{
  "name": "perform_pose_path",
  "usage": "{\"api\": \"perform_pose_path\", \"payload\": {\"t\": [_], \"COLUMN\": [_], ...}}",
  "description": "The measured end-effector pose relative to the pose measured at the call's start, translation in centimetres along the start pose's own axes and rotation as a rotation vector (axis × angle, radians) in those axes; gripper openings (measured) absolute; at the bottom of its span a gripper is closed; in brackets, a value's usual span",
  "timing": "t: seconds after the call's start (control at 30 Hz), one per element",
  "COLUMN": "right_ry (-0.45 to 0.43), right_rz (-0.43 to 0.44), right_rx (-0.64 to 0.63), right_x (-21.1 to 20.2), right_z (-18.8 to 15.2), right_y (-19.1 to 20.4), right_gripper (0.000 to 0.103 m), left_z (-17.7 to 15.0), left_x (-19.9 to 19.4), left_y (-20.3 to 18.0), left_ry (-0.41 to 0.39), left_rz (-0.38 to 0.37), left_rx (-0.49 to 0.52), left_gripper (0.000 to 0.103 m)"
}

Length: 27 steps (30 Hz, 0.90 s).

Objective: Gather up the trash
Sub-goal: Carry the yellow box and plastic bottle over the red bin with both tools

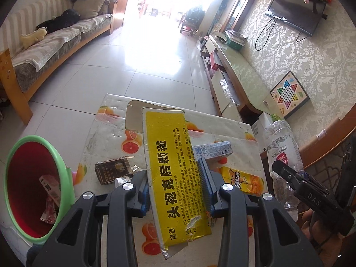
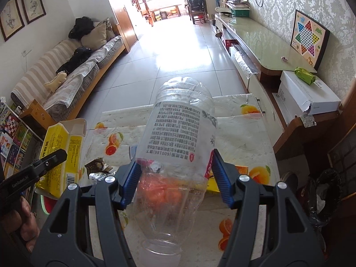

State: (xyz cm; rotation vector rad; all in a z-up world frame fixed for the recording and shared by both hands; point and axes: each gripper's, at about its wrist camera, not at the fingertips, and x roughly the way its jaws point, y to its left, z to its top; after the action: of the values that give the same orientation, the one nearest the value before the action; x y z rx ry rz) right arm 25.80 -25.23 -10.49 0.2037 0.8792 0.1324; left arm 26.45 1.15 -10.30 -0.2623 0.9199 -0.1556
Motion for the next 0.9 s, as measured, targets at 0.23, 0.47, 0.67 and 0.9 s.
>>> {"api": "perform_pose_path", "payload": {"t": [0.23,0.47,0.67,0.9], "right_ry": [-0.026,-0.032,-0.034,-0.035], "right_rz": [0.032,0.058,0.072,0.101], "right_rx": [-0.089,-0.169,-0.227,-0.289], "right_x": [-4.0,-5.6,-6.3,-5.4], "right_z": [-2.5,-4.7,-5.3,-5.2], "right_y": [4.6,8.8,12.1,15.7], "right_gripper": [0.059,0.059,0.059,0.059], "left_z": [-2.3,-4.2,-4.3,-3.5], "left_x": [-6.0,-9.5,-10.6,-11.3], "left_y": [2.3,5.2,8.0,12.8], "left_ry": [-0.051,-0.076,-0.095,-0.113], "left_rz": [0.049,0.078,0.104,0.165], "left_rx": [-0.003,-0.006,-0.019,-0.06], "left_gripper": [0.035,0.035,0.035,0.035]}}
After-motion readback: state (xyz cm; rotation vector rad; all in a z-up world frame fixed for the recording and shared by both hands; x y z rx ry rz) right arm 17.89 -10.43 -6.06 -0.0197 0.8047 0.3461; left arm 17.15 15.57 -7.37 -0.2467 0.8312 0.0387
